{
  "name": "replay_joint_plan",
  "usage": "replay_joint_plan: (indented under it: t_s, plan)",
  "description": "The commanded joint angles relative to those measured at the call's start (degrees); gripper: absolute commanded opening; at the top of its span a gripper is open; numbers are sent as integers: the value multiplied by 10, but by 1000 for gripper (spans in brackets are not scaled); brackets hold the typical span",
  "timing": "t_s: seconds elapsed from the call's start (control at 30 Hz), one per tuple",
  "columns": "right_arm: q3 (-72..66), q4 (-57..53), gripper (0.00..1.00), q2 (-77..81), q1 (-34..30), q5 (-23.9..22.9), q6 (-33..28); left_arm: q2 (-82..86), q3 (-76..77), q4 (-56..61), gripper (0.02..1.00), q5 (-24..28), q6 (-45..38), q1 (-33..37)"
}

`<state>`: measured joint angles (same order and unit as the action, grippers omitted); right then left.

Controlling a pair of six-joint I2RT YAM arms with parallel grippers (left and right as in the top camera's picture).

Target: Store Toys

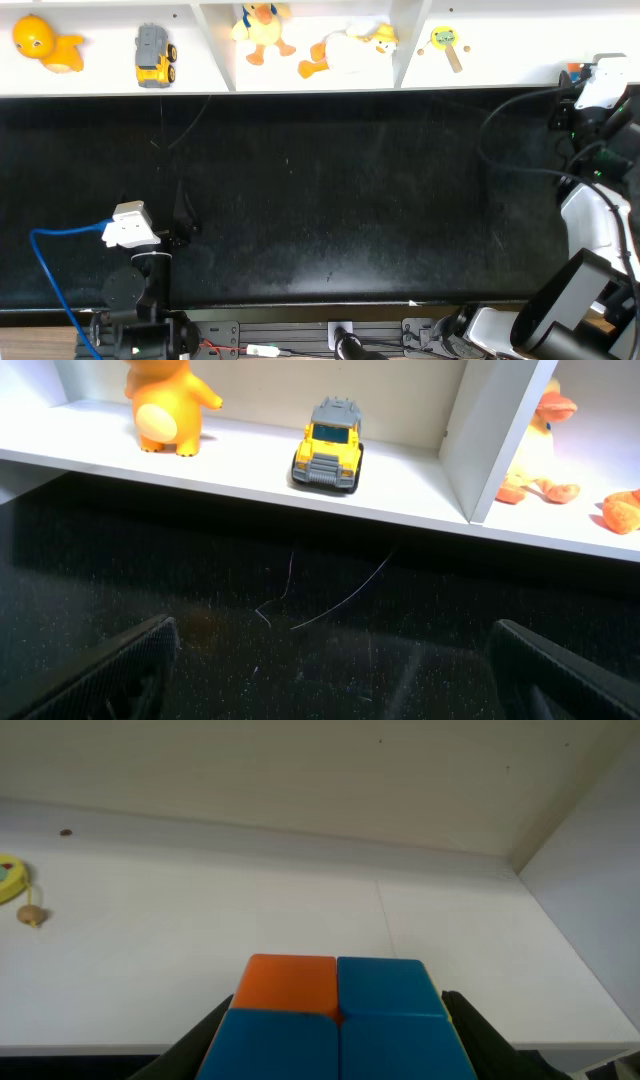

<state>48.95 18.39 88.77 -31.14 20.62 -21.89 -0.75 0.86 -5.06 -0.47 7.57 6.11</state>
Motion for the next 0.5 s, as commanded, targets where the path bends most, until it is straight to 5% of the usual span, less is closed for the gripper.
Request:
replay_joint_plan:
  t_s: [0.03,0.23,0.5]
  plan:
    - [-23,57,45,-14,-4,21,66,6,-4,3,998,0,2,-1]
    - [-25,93,49,2,-11,64,158,6,-4,3,998,0,2,-1]
    - [-25,148,47,53,-11,84,157,6,-4,3,998,0,2,-1]
